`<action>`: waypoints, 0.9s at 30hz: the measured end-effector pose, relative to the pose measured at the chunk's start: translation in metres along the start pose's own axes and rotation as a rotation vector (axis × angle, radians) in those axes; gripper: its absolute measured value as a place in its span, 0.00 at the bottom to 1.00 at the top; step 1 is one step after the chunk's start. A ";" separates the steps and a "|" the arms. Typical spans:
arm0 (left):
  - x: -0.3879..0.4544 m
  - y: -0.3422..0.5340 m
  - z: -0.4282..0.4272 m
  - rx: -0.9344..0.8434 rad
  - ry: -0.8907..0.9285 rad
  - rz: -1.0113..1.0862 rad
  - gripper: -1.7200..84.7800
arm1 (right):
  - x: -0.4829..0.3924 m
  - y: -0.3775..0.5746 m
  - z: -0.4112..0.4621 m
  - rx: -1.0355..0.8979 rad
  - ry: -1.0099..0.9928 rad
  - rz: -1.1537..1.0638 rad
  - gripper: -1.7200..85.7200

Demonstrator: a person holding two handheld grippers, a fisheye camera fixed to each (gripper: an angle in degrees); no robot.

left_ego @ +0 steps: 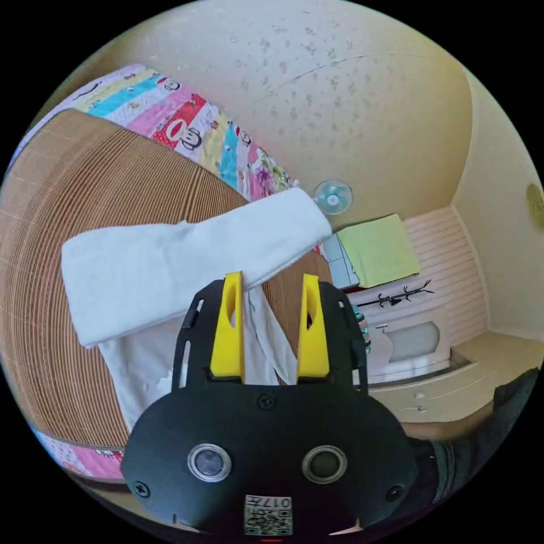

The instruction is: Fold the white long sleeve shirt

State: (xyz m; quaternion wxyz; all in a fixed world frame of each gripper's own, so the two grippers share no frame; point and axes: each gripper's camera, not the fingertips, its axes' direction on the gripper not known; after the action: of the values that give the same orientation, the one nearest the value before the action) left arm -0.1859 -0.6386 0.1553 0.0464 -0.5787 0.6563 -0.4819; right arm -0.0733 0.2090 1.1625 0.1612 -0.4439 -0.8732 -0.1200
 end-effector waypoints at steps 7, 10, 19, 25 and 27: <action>-0.023 0.111 0.124 -0.466 -0.108 -0.265 0.15 | 0.019 -0.029 -0.004 -0.005 -0.107 0.208 0.12; -0.039 0.151 0.121 -0.587 -0.191 -0.282 0.13 | 0.045 -0.038 -0.010 0.018 -0.159 0.316 0.16; -0.091 0.221 0.020 -0.508 -0.274 -0.610 0.07 | 0.098 -0.058 -0.032 0.233 -0.305 0.430 0.14; -0.103 0.273 -0.037 -0.319 -0.166 -0.813 0.03 | 0.068 -0.085 -0.044 0.184 0.104 0.378 0.05; -0.103 0.288 -0.054 -0.250 -0.126 -0.847 0.04 | 0.004 -0.098 -0.042 0.190 0.227 0.047 0.04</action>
State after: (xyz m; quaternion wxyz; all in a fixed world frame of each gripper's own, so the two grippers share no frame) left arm -0.3916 -0.5629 -0.0651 -0.1856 -0.8258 0.4106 -0.3391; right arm -0.1482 0.1404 1.1958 0.3031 -0.4306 -0.8461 -0.0824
